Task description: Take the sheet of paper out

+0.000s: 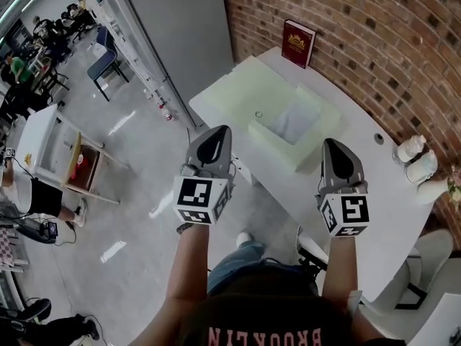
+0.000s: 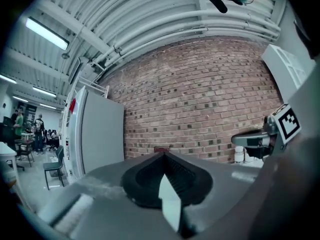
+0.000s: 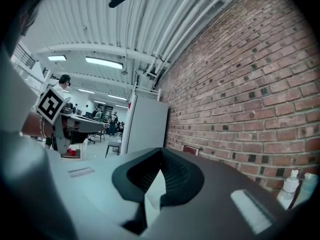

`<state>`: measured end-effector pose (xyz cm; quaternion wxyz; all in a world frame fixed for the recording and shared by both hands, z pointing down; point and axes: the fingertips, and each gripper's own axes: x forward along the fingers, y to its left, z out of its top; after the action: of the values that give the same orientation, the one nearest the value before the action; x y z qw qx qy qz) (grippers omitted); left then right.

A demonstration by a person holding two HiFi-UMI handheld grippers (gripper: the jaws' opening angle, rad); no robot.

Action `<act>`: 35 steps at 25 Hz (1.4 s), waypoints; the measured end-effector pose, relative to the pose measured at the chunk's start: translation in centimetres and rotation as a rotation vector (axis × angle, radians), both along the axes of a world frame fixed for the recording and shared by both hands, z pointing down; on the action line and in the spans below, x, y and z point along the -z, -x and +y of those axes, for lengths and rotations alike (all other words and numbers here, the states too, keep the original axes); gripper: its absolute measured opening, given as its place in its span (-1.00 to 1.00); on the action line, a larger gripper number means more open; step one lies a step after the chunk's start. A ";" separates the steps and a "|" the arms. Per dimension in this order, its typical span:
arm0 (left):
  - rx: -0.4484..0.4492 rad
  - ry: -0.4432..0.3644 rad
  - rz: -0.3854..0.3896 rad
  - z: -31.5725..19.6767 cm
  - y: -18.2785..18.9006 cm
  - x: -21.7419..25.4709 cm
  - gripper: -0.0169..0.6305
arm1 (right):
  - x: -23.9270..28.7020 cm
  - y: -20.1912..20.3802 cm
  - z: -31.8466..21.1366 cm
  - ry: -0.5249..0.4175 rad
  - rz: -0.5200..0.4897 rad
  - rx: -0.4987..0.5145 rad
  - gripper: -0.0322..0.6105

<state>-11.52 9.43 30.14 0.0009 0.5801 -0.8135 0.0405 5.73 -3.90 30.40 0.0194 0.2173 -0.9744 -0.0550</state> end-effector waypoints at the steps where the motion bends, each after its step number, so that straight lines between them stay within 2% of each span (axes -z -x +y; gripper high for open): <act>1: -0.021 0.002 0.001 -0.3 0.9 0.0 -0.95 | 0.0 0.7 -0.2 0.003 -0.002 -0.021 -0.89; 8: -0.124 0.014 0.009 -2.1 5.7 -0.8 -0.95 | -1.0 4.2 -1.2 0.009 0.032 -0.134 -0.89; 19: -0.238 0.076 0.062 -7.9 7.4 -4.3 -0.95 | -3.9 5.3 -6.0 0.058 0.081 -0.217 -0.89; 26: -0.316 0.108 0.129 -15.4 9.6 -6.0 -0.95 | -4.7 6.2 -11.4 0.080 0.064 -0.259 -0.89; 35: -0.414 0.219 0.172 -24.7 8.9 -9.9 -0.95 | -7.2 2.9 -18.3 0.174 0.069 -0.407 -0.90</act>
<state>-20.41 -15.27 40.03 0.1246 0.7321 -0.6651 0.0783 2.80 -22.22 37.56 0.0822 0.4047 -0.9103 0.0270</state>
